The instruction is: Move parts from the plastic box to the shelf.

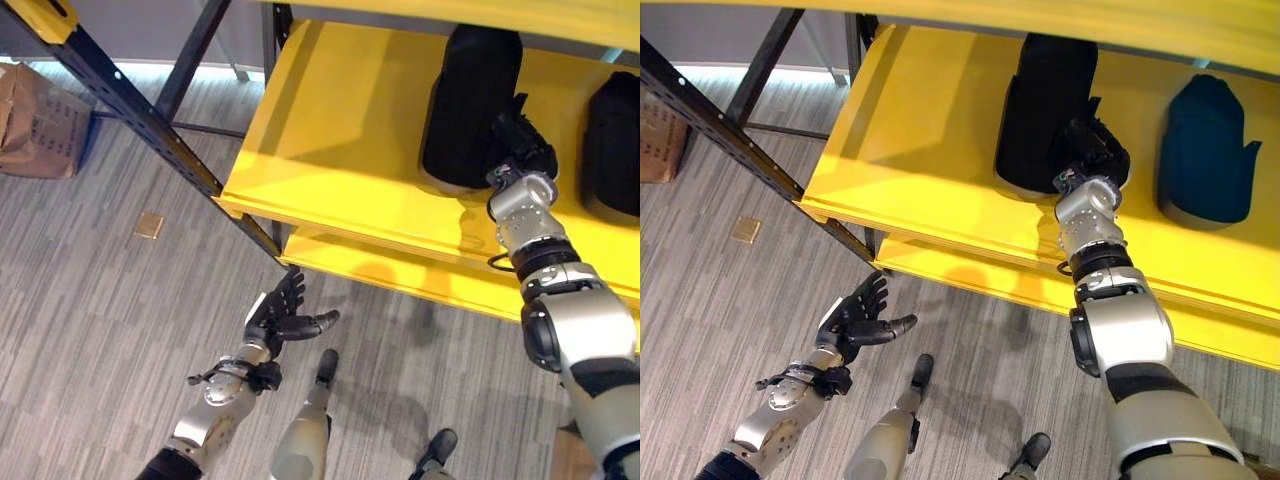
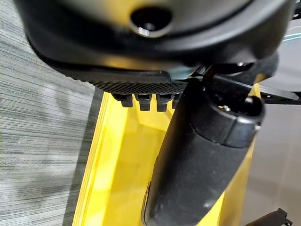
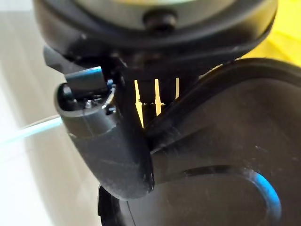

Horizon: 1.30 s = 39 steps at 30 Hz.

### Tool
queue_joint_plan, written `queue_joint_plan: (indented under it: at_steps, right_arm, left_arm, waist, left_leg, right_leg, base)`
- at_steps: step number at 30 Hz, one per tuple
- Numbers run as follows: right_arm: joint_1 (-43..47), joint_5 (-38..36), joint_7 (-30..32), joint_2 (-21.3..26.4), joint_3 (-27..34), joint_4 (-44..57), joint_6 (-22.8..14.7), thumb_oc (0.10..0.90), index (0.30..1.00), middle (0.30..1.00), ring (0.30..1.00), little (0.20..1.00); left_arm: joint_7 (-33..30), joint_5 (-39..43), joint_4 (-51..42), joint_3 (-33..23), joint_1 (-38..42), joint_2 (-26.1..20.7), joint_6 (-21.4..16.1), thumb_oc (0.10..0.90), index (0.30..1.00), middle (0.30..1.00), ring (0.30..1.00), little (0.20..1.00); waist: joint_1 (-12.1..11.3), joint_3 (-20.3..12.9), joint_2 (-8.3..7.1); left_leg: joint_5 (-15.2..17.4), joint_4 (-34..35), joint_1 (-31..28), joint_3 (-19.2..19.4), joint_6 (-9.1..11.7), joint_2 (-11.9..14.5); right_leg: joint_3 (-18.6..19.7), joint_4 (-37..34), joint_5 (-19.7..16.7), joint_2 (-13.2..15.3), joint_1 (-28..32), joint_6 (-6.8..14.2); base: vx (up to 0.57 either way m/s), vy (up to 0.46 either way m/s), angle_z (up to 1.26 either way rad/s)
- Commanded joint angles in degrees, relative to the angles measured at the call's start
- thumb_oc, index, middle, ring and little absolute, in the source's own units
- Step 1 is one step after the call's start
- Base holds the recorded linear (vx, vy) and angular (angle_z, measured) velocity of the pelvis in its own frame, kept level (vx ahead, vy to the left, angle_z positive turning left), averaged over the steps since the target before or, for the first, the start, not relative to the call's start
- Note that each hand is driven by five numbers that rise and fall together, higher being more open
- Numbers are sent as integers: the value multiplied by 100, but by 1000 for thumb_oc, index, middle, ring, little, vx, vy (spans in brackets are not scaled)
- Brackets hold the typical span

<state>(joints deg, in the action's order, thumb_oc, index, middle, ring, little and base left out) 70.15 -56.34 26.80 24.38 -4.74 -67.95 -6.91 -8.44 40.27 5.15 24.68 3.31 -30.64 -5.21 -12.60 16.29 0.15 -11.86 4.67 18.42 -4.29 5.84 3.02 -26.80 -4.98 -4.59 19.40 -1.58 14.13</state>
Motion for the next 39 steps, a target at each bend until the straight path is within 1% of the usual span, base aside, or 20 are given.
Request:
queue_joint_plan:
  at_steps: [1, 9, 12, 19, 27, 29, 30, 35, 39]
  right_arm:
    - [249, 192, 60, 347, -169, 229, -401, 400, 300, 300, 300, 300]
    - [105, 180, 72, 257, -124, 289, -434, 400, 300, 300, 300, 300]
    - [100, 209, 78, 255, -114, 256, -415, 400, 300, 300, 300, 300]
    - [272, 256, 54, 323, -182, 148, -403, 400, 300, 300, 300, 300]
    - [305, 237, 82, 299, -178, 48, -426, 400, 300, 300, 300, 300]
    - [280, 213, 105, 290, -151, 35, -432, 696, 715, 715, 715, 715]
    - [278, 213, 106, 290, -150, 36, -432, 900, 1000, 1000, 1000, 1000]
    - [198, 181, 206, 202, -80, 119, -505, 900, 1000, 1000, 1000, 1000]
    - [90, 185, 294, 31, -87, 384, -600, 900, 1000, 1000, 1000, 1000]
  left_arm:
    - [25, 150, -406, -232, 118, -143, -585, 900, 1000, 1000, 1000, 1000]
    - [17, 149, -371, -272, 70, -151, -571, 900, 1000, 1000, 1000, 1000]
    - [18, 149, -359, -284, 42, -166, -575, 900, 1000, 1000, 1000, 1000]
    - [18, 170, -373, -273, 21, -189, -580, 900, 1000, 1000, 1000, 1000]
    - [-19, 182, -350, -268, 15, -173, -591, 900, 1000, 1000, 1000, 1000]
    - [-39, 176, -342, -272, 19, -171, -598, 900, 1000, 1000, 1000, 1000]
    - [-39, 175, -343, -271, 18, -172, -598, 900, 1000, 1000, 1000, 1000]
    - [-92, 174, -317, -275, 22, -152, -609, 900, 1000, 1000, 1000, 1000]
    - [-161, 178, -274, -267, 47, -120, -594, 900, 1000, 1000, 1000, 1000]
  waist:
    - [33, 50, -181]
    - [62, 15, -240]
    - [60, 6, -241]
    - [62, 14, -229]
    - [40, 21, -234]
    - [32, 24, -238]
    - [30, 23, -239]
    - [27, 28, -242]
    - [68, 48, -237]
  left_leg:
    - [404, -44, -173, 365, -79, 303]
    - [364, 10, -204, 394, -85, 345]
    - [400, 3, -232, 396, -74, 356]
    - [362, 19, -234, 406, -85, 336]
    - [419, -11, -248, 415, -96, 315]
    - [419, -15, -238, 419, -103, 307]
    - [419, -15, -238, 421, -104, 307]
    - [395, -4, -236, 433, -121, 301]
    - [391, -4, -242, 447, -126, 315]
  right_leg:
    - [363, 236, -144, 79, -30, -184]
    - [422, 209, -158, 31, -58, -199]
    - [432, 223, -132, 19, -47, -200]
    - [422, 196, -187, 11, -39, -199]
    - [391, 167, -236, 27, 23, -165]
    - [393, 165, -255, 30, 16, -159]
    - [395, 164, -256, 31, 14, -159]
    - [401, 158, -275, 30, -4, -172]
    - [422, 209, -254, 33, -23, -188]
  base:
    - [-17, 2, -5]
    - [-23, -4, -5]
    - [-5, -7, -3]
    - [0, 0, 0]
    - [0, 0, 0]
    - [0, 0, 0]
    - [0, 0, 0]
    - [0, 0, 0]
    - [0, 0, 0]
